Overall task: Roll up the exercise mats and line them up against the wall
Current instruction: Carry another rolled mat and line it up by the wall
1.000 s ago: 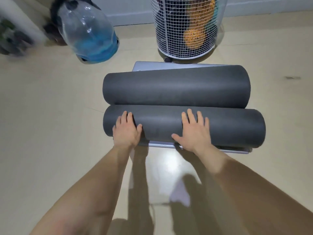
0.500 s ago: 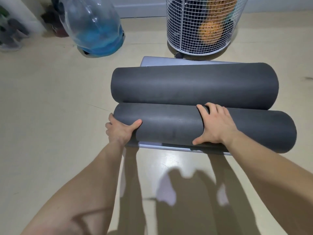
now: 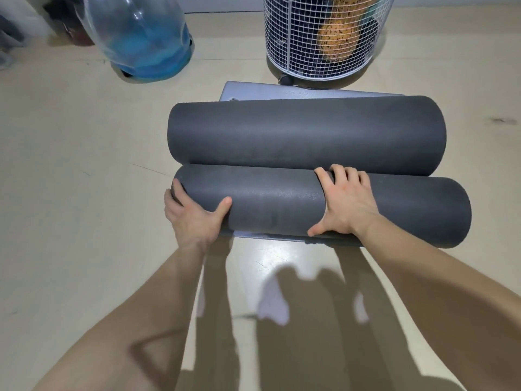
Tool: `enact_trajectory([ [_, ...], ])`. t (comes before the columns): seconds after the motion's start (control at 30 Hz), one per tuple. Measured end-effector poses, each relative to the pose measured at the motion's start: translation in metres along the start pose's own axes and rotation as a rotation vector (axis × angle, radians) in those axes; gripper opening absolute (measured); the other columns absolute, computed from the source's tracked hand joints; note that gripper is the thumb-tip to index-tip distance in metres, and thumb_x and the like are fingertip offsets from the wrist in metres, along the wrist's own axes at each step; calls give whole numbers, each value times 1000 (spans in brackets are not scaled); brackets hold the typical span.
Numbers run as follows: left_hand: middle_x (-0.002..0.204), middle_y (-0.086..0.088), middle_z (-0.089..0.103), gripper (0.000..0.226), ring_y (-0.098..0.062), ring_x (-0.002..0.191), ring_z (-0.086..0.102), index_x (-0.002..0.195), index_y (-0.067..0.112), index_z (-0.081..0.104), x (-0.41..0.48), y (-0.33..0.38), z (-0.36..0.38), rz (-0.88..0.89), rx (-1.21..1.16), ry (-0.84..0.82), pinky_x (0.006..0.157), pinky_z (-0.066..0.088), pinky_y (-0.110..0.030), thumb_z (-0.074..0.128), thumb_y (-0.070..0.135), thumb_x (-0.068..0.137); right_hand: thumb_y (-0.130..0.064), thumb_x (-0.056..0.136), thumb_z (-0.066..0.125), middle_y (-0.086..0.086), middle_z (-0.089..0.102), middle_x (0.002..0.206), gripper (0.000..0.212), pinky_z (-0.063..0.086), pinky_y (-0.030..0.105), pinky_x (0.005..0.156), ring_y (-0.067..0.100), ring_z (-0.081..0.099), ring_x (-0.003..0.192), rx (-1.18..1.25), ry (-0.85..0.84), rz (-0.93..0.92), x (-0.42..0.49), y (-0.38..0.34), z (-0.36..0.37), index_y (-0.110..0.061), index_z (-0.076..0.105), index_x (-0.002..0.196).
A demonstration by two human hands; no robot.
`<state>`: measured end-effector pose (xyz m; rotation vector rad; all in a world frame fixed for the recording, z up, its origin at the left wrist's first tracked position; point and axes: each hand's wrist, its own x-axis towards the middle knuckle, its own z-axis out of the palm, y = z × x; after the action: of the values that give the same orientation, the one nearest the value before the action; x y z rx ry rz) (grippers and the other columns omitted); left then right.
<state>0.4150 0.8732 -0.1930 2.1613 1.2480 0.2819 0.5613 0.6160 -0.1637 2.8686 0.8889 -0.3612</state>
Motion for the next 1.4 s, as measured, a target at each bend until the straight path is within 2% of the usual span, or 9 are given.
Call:
enact_trajectory([
  [0.13, 163, -20, 19, 121, -43, 139, 39, 162, 13, -4, -43, 27, 25, -469, -260, -47, 115, 34, -49, 71, 65, 84, -92, 36, 72, 10, 29, 151, 147, 22, 49, 117, 35, 30, 138, 11, -33, -7, -2, 0, -3, -26, 14, 154],
  [0.27, 137, -11, 58, 120, -37, 113, 58, 142, 13, 42, -83, 55, 53, -874, -630, -355, 101, 52, -54, 57, 99, 59, -88, 55, 65, 10, 22, 158, 131, 15, 51, 122, 34, 21, 146, 97, -93, -40, 5, 7, -5, -27, 10, 157],
  [0.33, 135, -8, 62, 143, -38, 119, 63, 133, 13, 50, -88, 63, 78, -878, -692, -389, 103, 51, -58, 49, 112, 31, -80, 66, 66, 7, 20, 162, 121, 10, 52, 123, 30, 16, 151, 154, -117, -62, 9, 13, -4, -27, 10, 159],
  [0.43, 120, 0, 56, 138, -27, 106, 62, 120, 18, 44, -100, 82, 103, -891, -736, -307, 107, 48, -51, 51, 110, 18, -76, 72, 69, 4, 16, 166, 120, 7, 51, 124, 26, 13, 154, 198, -141, -86, 13, 19, -3, -26, 8, 162],
  [0.7, 103, 2, 59, 110, -24, 94, 61, 117, 14, 44, -105, 104, 99, -951, -815, -173, 98, 53, -46, 72, 94, 47, -71, 71, 76, 3, 20, 164, 119, 4, 50, 125, 26, 13, 153, 278, -138, -95, 17, 24, 1, -26, 11, 161],
  [0.83, 119, -3, 54, 135, -34, 108, 58, 135, 19, 37, -106, 108, 102, -998, -793, -128, 100, 51, -50, 67, 98, 30, -72, 71, 77, 3, 21, 163, 119, 2, 50, 125, 26, 14, 153, 295, -127, -95, 18, 25, 4, -26, 12, 160],
  [0.97, 112, -4, 59, 118, -32, 102, 61, 119, 16, 39, -105, 107, 103, -975, -795, -134, 97, 52, -48, 73, 94, 37, -72, 70, 78, 3, 24, 162, 119, 2, 50, 125, 26, 15, 153, 309, -100, -96, 18, 27, 8, -27, 15, 160],
  [1.17, 101, 2, 37, 108, -14, 72, 40, 120, 8, 31, -111, 120, 106, -856, -681, -208, 63, 33, -30, 79, 83, 59, -75, 66, 79, 2, 28, 160, 121, 9, 47, 125, 26, 20, 151, 308, -85, -87, 20, 31, 11, -29, 19, 160],
  [1.4, 131, -4, 45, 115, -29, 96, 51, 123, 14, 27, -118, 113, 98, -879, -621, -231, 83, 43, -39, 79, 87, 50, -94, 52, 68, 1, 37, 152, 131, 30, 47, 108, 30, 34, 137, 225, -168, -46, 10, 29, -3, -30, 28, 159],
])
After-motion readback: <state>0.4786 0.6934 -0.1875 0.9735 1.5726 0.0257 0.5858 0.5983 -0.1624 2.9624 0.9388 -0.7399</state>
